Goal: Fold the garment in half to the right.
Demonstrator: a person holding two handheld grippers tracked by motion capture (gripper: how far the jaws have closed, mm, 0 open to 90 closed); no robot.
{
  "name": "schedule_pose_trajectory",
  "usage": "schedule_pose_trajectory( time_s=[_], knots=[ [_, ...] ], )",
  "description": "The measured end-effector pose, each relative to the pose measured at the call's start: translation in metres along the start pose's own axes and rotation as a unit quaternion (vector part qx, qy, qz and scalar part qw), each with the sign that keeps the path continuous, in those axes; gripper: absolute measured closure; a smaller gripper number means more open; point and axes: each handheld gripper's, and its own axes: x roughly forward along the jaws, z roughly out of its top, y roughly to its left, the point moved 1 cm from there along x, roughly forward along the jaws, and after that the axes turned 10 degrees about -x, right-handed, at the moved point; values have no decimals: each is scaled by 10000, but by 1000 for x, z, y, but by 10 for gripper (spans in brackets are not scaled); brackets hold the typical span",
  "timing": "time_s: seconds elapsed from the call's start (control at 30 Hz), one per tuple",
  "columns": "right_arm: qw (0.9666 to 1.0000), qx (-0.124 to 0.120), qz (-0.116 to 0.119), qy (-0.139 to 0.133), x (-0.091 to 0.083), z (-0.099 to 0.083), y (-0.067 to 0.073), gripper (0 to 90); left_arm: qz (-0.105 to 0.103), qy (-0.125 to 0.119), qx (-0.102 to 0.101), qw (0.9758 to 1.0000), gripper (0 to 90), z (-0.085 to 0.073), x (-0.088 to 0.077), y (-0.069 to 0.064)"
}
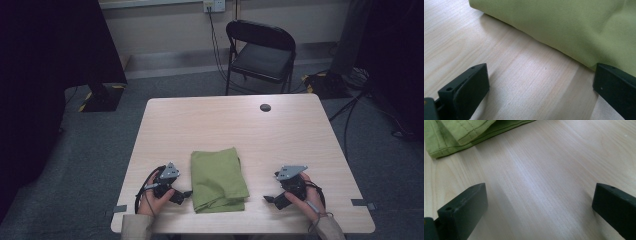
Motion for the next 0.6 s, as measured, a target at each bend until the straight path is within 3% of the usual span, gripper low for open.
schedule_pose_trajectory(
  time_s=[0.6],
  knots=[
    [10000, 33, -8, 3, -7, -7, -5, 0, 6, 0, -6, 10000, 0, 0, 0, 0]
  ],
)
